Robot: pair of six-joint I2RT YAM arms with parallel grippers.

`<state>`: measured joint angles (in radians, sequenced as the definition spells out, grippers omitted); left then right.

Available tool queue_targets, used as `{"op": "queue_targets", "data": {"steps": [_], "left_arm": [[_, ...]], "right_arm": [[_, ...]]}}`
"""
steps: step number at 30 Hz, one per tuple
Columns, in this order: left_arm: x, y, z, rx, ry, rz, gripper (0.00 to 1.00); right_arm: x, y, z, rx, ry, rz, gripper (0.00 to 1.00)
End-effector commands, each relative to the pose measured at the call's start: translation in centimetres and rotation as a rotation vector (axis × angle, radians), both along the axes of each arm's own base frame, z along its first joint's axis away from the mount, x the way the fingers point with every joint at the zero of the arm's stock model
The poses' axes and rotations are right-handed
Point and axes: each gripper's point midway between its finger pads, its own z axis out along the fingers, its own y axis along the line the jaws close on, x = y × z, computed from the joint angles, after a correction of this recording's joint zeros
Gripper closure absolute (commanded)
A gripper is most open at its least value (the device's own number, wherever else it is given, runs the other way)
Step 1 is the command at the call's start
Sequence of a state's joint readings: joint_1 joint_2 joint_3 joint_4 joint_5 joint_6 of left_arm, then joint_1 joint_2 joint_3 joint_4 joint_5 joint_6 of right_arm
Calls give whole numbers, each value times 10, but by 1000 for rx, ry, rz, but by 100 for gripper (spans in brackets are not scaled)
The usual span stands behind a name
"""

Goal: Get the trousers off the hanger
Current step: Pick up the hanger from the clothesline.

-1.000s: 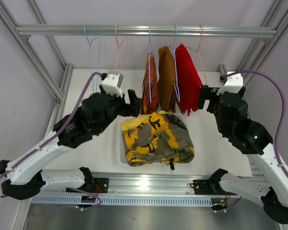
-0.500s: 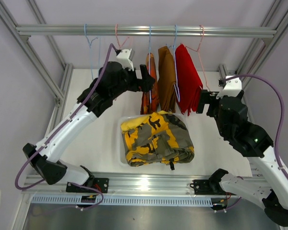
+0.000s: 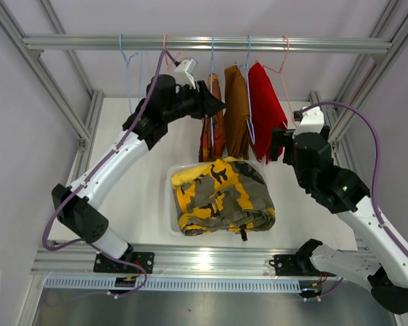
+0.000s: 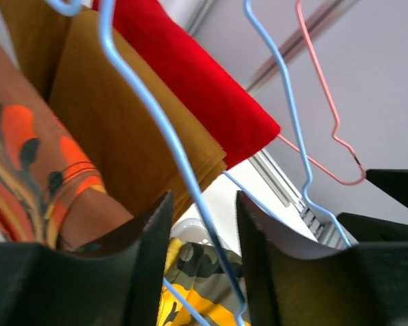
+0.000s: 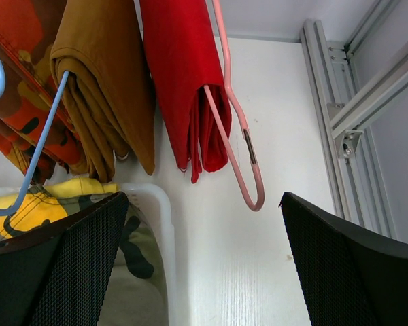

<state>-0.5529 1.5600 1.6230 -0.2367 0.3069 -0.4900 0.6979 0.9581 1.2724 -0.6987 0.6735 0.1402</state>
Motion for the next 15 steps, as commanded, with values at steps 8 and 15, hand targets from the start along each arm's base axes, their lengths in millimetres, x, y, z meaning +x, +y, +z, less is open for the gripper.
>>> {"op": "queue_targets", "data": {"steps": [8,15], "left_arm": [[-6,-15,39,-112,-65,-111,78],[-15,-11,51,-175,-107,-118,99]], "right_arm": [[2,4,0,41,-12,3,0],[0,2,-2,46,-5,-1,1]]}}
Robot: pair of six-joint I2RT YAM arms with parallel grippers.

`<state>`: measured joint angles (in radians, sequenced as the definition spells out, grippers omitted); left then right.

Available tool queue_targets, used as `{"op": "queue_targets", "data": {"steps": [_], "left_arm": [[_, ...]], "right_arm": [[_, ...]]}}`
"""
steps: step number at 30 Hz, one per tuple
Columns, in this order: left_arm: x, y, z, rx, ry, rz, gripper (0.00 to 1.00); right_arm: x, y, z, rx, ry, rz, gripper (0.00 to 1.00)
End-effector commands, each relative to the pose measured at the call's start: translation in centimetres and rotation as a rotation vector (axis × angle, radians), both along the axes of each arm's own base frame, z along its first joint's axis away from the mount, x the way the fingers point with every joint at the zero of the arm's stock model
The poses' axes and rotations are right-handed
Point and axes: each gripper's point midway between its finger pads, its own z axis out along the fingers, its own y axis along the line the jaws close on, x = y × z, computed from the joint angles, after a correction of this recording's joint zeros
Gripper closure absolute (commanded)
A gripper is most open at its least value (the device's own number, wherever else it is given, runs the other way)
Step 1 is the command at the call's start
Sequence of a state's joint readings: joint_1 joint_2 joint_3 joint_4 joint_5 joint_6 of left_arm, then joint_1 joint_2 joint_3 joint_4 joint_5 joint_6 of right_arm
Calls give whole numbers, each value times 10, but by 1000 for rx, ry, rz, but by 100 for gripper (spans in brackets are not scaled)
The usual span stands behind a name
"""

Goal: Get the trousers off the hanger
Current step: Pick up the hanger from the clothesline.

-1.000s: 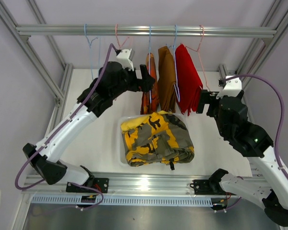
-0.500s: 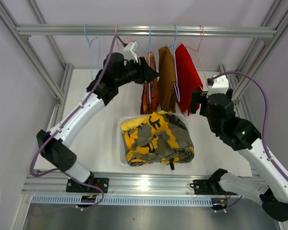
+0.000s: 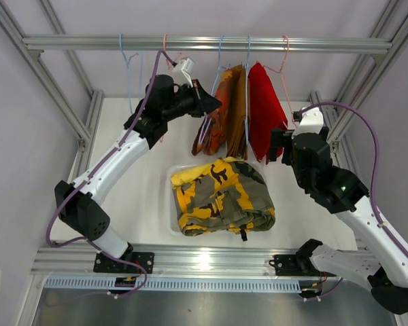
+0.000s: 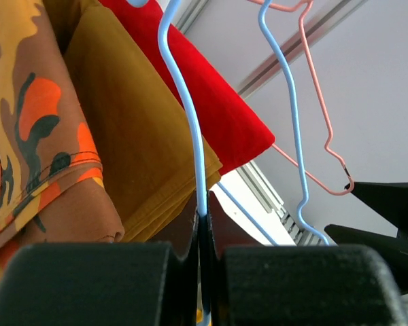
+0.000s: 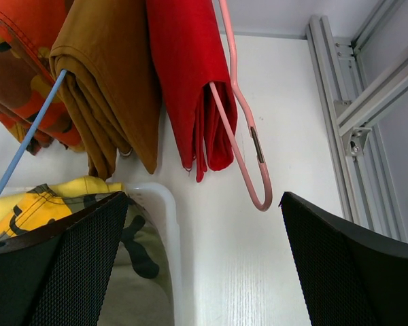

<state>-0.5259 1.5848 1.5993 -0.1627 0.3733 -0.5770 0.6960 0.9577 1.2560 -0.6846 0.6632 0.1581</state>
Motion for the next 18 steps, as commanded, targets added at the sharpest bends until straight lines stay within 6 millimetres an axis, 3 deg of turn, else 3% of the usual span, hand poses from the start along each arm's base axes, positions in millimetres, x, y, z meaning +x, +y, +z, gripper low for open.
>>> {"op": "queue_targets", "data": {"steps": [1,7,11,12,14,15,17,18], "left_arm": [[-22,-7,57,-106,-165,-82,99],[-26,-1,83,-131,-206,-64,100],[-31,3,111,-160,-253,-54,99],[-33,6,126,-174,-281,-51,99],[-32,9,131,-166,-283,-31,100],[-35,11,143,-174,-304,-26,99],[-31,13,140,-148,-292,-4,100],[-32,15,148,-151,-307,1,99]], "right_arm": [[-1,0,3,31,-8,2,1],[-5,1,3,46,0,12,0],[-9,-1,4,54,3,12,1],[-9,-1,4,57,4,12,1],[-11,-1,5,65,3,17,1],[-12,-1,6,68,2,19,1],[-13,-2,7,71,2,20,1],[-14,-1,7,75,0,23,1]]}}
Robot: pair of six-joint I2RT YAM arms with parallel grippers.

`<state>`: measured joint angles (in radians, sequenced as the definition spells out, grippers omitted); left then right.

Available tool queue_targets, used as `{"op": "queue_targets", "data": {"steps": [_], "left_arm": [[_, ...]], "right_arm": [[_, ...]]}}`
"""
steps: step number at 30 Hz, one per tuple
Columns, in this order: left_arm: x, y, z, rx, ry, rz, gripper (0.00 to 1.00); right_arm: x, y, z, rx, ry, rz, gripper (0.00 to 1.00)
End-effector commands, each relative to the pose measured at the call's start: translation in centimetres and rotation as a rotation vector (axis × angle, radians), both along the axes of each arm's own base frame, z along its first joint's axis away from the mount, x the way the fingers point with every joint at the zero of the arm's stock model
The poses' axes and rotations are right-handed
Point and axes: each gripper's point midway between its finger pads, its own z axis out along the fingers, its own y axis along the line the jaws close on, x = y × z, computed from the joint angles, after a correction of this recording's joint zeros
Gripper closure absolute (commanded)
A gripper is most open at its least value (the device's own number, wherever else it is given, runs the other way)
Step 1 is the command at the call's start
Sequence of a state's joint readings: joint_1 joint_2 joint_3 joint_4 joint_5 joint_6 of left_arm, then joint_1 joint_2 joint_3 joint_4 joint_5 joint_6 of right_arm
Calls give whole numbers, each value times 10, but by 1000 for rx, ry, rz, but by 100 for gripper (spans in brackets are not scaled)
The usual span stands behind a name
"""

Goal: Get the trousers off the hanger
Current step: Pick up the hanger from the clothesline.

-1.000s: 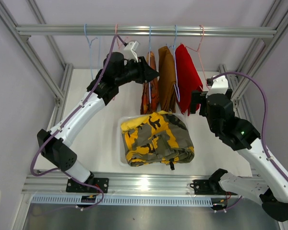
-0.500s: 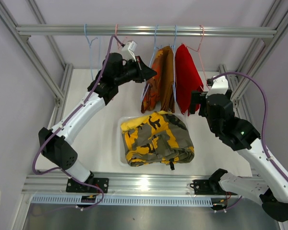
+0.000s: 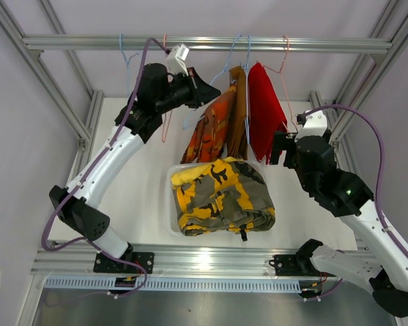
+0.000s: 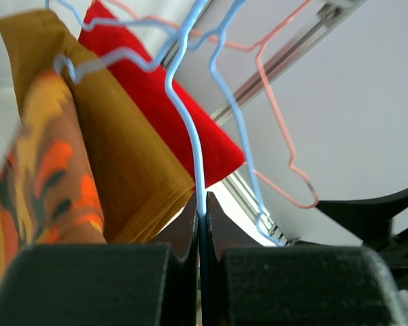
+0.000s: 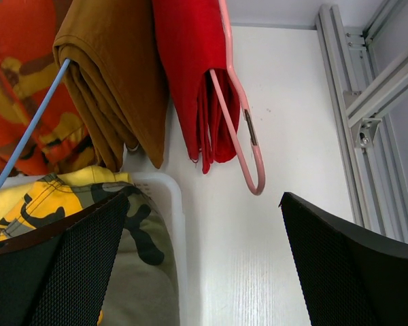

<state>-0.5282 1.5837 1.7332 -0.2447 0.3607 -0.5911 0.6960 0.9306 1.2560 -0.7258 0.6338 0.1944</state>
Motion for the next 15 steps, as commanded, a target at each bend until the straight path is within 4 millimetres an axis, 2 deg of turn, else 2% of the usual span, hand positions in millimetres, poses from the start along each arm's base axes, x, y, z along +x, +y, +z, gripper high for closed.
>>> {"op": "queue_targets", "data": {"steps": [1,5,7,8,15], "left_arm": [[-25,13,106,-109,-281,0,99],[-23,20,117,-96,-299,39,99],[-19,21,115,-80,-286,63,100],[-21,24,125,-87,-302,73,99],[-11,39,128,-68,-295,175,99]], "right_arm": [[-5,-2,9,38,-18,5,1],[-7,-1,9,43,-12,12,0],[-9,-2,10,46,-12,14,1],[-9,-2,10,45,-11,14,0],[-12,-1,14,65,-21,24,1]]}}
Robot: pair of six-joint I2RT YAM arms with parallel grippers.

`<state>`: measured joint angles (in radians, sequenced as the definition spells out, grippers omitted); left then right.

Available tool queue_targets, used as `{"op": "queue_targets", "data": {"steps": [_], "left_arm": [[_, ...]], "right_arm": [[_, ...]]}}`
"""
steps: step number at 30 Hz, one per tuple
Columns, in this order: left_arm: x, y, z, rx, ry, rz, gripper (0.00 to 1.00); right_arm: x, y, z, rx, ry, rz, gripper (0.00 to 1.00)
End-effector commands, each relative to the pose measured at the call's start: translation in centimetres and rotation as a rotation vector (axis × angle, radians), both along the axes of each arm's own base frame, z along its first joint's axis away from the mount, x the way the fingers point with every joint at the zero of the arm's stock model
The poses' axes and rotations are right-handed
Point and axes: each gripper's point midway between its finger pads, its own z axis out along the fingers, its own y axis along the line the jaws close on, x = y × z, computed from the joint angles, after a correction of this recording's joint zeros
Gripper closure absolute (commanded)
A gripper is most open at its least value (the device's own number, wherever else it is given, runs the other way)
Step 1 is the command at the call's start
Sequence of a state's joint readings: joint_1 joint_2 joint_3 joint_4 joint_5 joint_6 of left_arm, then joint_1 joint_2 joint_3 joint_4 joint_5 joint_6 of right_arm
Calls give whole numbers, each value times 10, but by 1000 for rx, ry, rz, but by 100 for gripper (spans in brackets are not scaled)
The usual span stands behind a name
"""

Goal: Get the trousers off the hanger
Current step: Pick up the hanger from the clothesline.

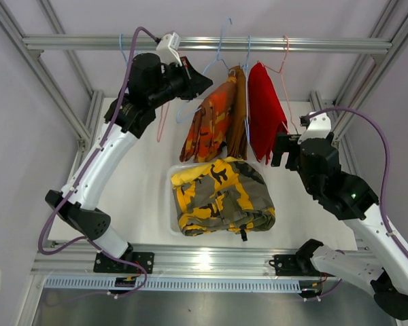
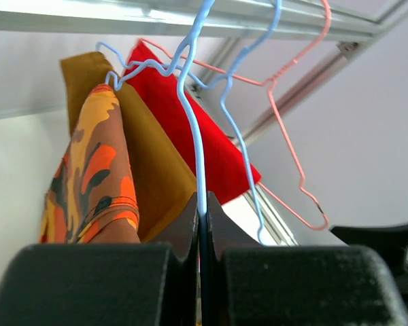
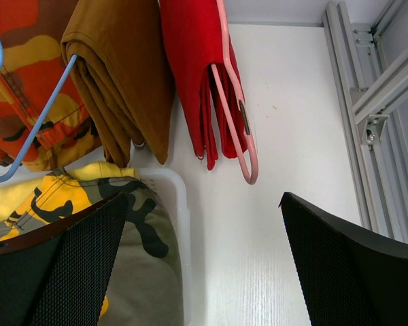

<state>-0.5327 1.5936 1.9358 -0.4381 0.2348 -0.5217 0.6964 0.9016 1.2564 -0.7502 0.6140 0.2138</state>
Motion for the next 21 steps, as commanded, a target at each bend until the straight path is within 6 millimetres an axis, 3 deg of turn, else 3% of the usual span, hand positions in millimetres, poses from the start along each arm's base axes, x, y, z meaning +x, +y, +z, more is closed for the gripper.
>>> {"op": "queue_targets", "data": {"steps": [1,7,10,16,21], "left_arm": [[-12,18,91,-116,-253,60,100],[-16,34,105,-121,-274,126,100],[-23,44,115,-114,-283,160,99],[-49,63,130,-80,-339,231,99],[-73,73,139,-36,-402,292,99]], "right_arm": [[-4,1,13,39,-22,14,1],[-6,3,18,50,-28,28,1],[-8,11,30,85,-51,64,1],[-10,41,61,98,-114,152,1],[-18,88,80,71,-152,263,1]]}}
